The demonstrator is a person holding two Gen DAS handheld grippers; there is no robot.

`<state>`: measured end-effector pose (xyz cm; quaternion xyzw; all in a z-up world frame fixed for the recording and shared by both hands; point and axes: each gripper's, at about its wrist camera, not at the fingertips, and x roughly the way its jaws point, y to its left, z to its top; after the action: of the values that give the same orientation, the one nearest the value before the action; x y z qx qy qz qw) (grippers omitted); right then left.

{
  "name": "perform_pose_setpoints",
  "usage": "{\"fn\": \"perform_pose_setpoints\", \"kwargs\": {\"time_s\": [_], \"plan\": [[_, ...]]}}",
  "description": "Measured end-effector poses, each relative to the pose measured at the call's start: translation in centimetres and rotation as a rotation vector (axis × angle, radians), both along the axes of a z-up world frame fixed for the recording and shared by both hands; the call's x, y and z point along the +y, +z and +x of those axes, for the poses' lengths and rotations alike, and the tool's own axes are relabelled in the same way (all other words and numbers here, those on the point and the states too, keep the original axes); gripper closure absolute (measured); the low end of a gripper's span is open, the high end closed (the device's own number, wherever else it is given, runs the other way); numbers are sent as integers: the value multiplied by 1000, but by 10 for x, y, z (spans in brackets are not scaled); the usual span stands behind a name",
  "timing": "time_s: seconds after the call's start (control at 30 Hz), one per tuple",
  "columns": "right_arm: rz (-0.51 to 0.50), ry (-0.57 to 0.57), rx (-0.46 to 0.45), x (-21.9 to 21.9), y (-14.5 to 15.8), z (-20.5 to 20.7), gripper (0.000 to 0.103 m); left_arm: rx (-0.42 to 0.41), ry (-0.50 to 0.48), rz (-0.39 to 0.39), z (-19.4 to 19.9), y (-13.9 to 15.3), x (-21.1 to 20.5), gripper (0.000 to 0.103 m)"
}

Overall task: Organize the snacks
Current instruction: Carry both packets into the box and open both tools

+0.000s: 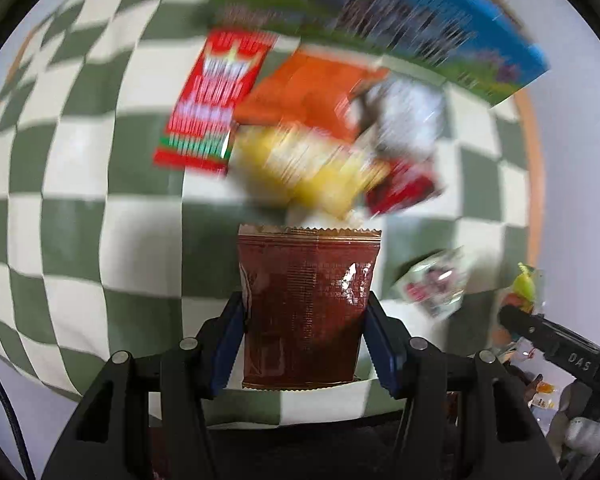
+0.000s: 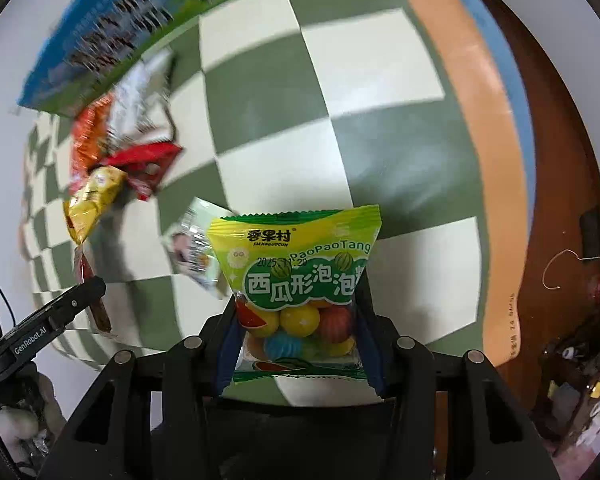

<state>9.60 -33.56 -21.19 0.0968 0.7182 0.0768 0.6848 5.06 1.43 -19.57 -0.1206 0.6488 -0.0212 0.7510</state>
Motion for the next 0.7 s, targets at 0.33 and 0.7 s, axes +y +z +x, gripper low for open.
{"fn": "perform_pose_setpoints", "kwargs": {"time_s": [0.33, 0.7], "plan": [[141, 26, -161, -2, 103, 62, 50, -188, -70, -89, 82, 89, -16, 49], [186, 141, -354, 127, 160, 192, 50, -236, -37, 0, 248, 115, 4, 49]]}}
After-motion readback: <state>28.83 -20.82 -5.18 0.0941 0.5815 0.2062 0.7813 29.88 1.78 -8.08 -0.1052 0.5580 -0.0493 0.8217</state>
